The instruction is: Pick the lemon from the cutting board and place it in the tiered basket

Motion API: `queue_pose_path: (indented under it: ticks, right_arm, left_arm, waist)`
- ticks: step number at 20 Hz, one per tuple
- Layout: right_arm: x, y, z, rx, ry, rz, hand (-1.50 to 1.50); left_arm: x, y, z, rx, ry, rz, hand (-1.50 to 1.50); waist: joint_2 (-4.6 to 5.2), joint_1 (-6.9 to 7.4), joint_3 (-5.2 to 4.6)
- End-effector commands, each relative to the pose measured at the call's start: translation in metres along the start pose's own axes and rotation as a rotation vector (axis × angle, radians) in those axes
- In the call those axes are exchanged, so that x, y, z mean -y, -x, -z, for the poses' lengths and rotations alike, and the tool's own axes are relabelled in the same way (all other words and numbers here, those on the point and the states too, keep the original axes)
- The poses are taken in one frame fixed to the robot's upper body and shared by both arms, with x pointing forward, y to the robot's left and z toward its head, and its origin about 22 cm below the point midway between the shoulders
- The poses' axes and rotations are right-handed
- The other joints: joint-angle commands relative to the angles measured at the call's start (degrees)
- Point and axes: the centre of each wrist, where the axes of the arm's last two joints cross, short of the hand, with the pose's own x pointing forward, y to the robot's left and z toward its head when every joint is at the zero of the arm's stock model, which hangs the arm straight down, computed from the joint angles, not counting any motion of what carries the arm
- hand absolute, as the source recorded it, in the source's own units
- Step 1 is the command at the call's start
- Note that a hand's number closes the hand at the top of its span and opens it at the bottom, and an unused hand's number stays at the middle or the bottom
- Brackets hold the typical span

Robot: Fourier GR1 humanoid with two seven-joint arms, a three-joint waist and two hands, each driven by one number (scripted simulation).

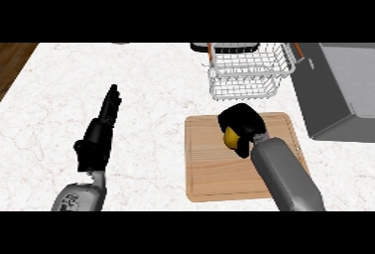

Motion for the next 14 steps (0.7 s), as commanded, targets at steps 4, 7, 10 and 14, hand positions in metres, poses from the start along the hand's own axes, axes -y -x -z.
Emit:
queue_pose_path:
  ticks: [4, 7, 10, 14]
  right_arm:
    - [-0.001, -0.037, 0.007, -0.513, -0.081, -0.103, 1.50]
    - [0.006, -0.065, 0.003, -0.619, -0.016, -0.091, 1.50]
    - [0.053, -0.101, 0.002, -0.651, 0.060, -0.106, 1.50]
    - [0.100, -0.136, -0.022, -0.696, 0.191, -0.099, 1.50]
  left_arm:
    - [-0.001, -0.003, 0.000, -0.005, 0.016, 0.010, 0.00]
    - [0.000, 0.003, -0.003, -0.001, 0.022, 0.008, 0.00]
    - [-0.003, 0.002, -0.001, -0.006, 0.027, 0.002, 0.00]
    - [0.010, -0.004, -0.007, -0.001, 0.002, -0.007, 0.00]
  waist:
    - [-0.08, 1.34, 0.40]
    - [0.12, 1.75, 0.46]
    - [0.18, 0.99, 0.45]
    - [-0.20, 0.02, 0.46]
